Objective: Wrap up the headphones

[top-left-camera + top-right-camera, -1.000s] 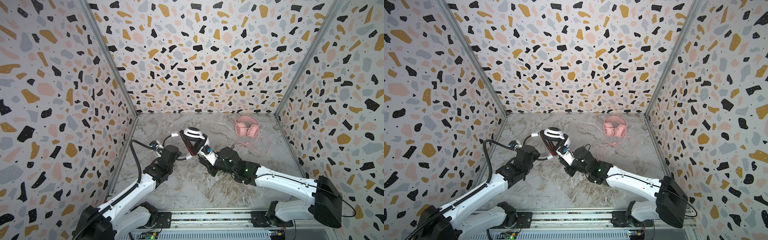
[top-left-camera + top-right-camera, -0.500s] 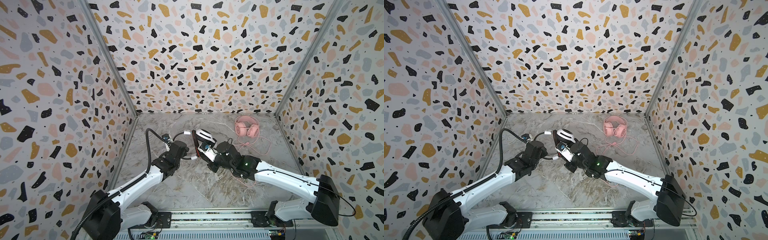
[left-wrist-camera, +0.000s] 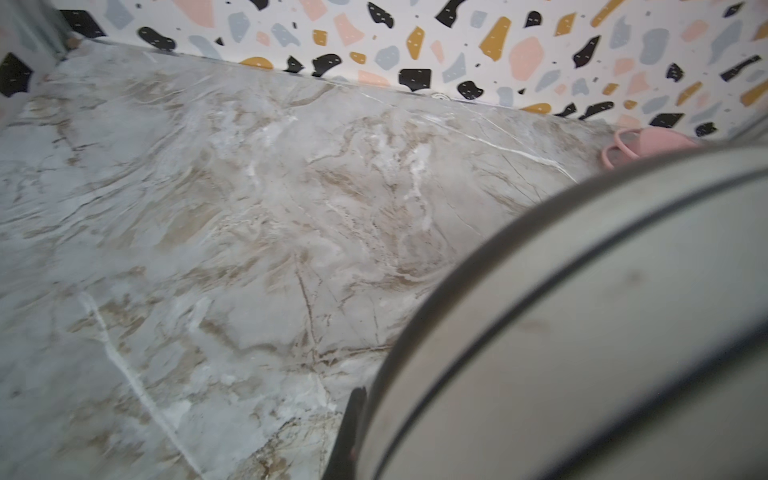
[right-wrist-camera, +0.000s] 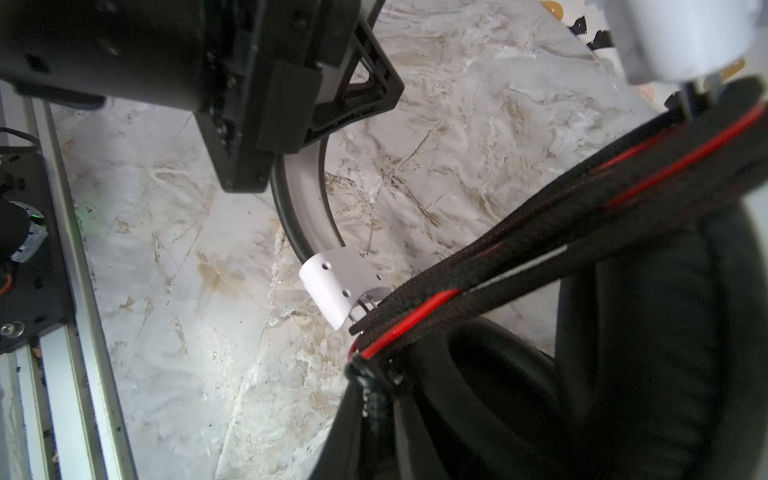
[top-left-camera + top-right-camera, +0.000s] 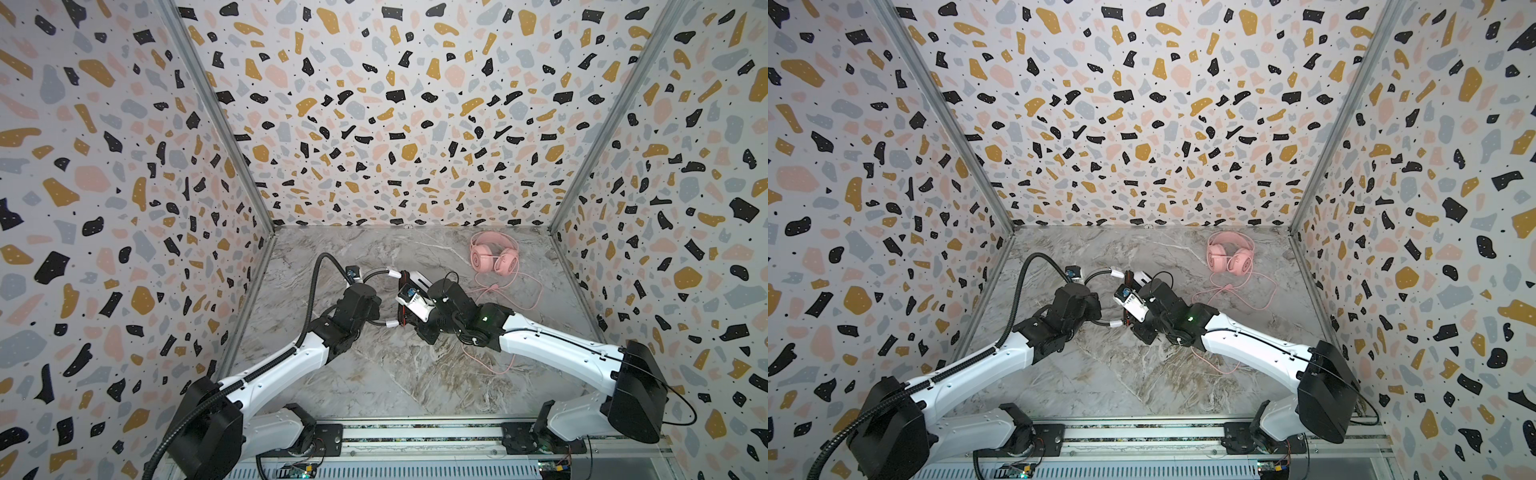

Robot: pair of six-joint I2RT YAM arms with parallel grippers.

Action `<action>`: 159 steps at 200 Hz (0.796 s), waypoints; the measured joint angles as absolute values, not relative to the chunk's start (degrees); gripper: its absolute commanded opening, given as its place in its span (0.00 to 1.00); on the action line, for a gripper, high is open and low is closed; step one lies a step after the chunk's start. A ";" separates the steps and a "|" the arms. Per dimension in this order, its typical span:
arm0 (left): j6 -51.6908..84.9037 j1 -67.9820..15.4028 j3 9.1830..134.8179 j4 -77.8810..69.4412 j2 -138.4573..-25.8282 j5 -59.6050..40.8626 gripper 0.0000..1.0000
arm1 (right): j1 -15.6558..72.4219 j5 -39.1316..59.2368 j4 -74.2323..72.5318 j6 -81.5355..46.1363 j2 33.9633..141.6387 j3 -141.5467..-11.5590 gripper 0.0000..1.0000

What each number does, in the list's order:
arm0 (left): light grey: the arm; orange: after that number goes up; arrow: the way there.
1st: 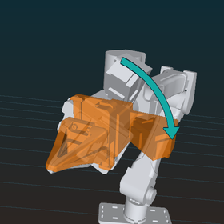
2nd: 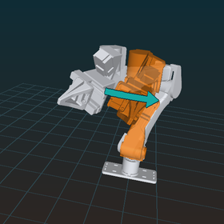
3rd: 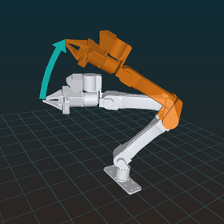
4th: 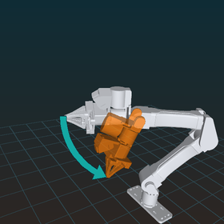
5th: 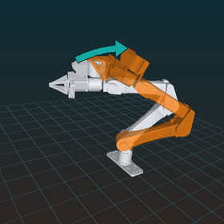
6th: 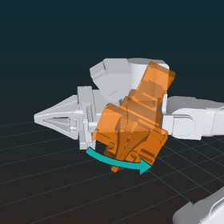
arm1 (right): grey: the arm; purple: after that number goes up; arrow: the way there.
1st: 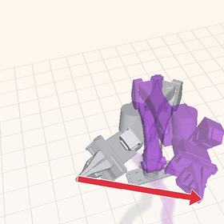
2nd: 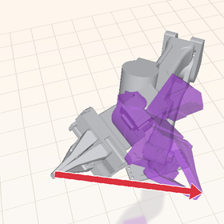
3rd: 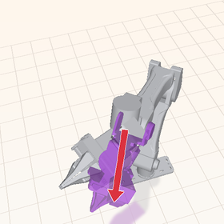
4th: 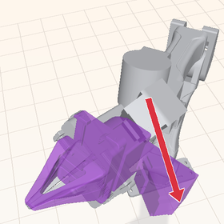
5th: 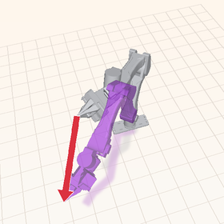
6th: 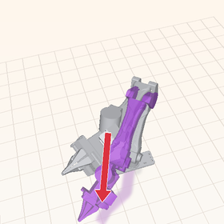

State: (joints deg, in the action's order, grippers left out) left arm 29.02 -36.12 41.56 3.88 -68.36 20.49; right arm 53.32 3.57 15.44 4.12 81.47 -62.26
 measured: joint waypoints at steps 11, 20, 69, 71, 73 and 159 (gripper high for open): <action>27.55 -36.12 41.45 3.36 -68.25 19.03 0.00 | 52.99 3.79 16.08 4.14 81.47 -62.26 0.05; 26.52 -36.12 41.34 3.01 -68.03 18.24 0.00 | 52.88 3.84 16.56 4.19 81.49 -62.39 0.06; 22.68 -36.12 41.08 2.39 -66.22 16.21 0.00 | 52.82 1.28 18.04 5.23 81.93 -64.10 0.12; 22.61 -36.12 41.08 2.35 -66.22 16.14 0.00 | 52.82 1.19 18.06 5.28 81.93 -64.14 0.12; 22.55 -36.12 41.08 2.26 -66.22 16.08 0.00 | 52.82 1.13 18.09 5.30 81.93 -64.14 0.12; 21.26 -36.25 41.01 3.84 -67.48 12.49 0.00 | 51.11 0.73 20.01 6.35 82.43 -64.88 0.18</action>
